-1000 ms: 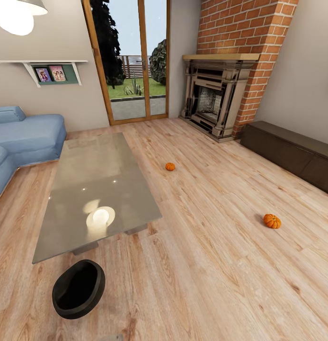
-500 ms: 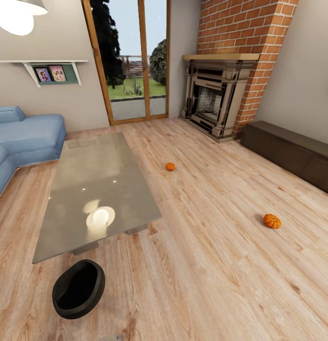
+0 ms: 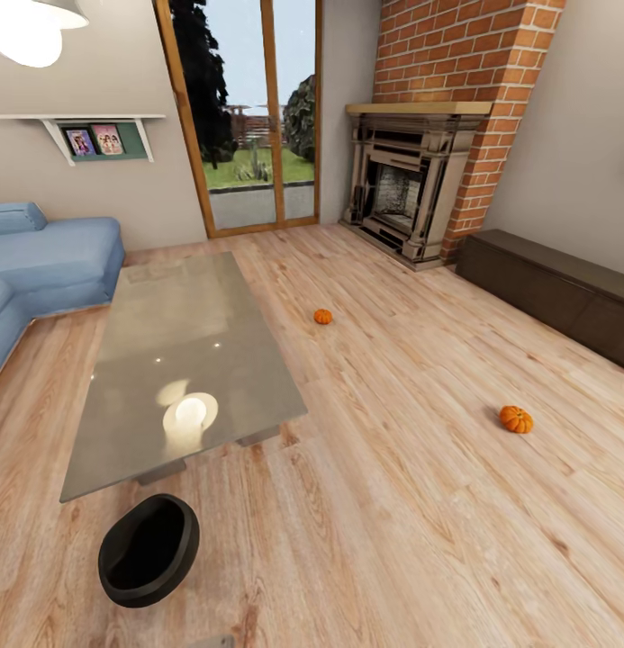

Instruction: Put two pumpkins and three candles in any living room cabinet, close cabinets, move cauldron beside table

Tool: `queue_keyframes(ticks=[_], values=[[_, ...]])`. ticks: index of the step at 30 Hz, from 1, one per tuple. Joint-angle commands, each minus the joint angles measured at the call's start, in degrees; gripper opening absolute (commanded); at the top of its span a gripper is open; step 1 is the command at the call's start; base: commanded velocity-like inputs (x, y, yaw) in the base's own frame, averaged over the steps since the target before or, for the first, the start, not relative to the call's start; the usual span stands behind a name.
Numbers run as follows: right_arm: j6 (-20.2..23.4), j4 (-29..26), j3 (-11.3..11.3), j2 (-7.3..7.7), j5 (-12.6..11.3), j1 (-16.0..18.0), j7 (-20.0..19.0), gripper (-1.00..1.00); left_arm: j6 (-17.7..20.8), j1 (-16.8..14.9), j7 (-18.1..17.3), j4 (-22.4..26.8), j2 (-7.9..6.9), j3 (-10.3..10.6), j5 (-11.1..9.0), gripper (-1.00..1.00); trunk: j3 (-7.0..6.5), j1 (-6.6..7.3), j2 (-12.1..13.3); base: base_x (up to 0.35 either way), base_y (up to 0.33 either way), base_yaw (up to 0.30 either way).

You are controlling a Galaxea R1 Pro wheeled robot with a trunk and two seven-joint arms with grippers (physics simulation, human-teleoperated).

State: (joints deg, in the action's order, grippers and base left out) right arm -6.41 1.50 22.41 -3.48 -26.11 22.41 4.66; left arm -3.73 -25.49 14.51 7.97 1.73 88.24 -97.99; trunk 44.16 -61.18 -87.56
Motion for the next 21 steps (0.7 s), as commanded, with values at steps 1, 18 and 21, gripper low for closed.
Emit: queue_keyframes(ticks=[1,18,21], values=[[0.0,0.0,0.0,-0.09,-0.1,0.0,0.0,1.00,0.0,0.0,0.0,0.0,0.01,0.0,0.0,1.00,0.00,0.00,0.0,0.000,0.000,-0.165],[-0.4,-0.1,-0.2,-0.22,-0.3,0.0,-0.1,1.00,0.1,0.0,0.0,0.0,-0.06,0.0,0.0,1.00,-0.44,0.00,0.0,0.000,0.000,-0.263],[-0.4,-0.1,-0.2,-0.14,-0.3,0.0,-0.1,1.00,0.1,0.0,0.0,0.1,-0.06,0.0,0.0,1.00,-0.59,0.00,0.0,0.000,0.000,-0.270]])
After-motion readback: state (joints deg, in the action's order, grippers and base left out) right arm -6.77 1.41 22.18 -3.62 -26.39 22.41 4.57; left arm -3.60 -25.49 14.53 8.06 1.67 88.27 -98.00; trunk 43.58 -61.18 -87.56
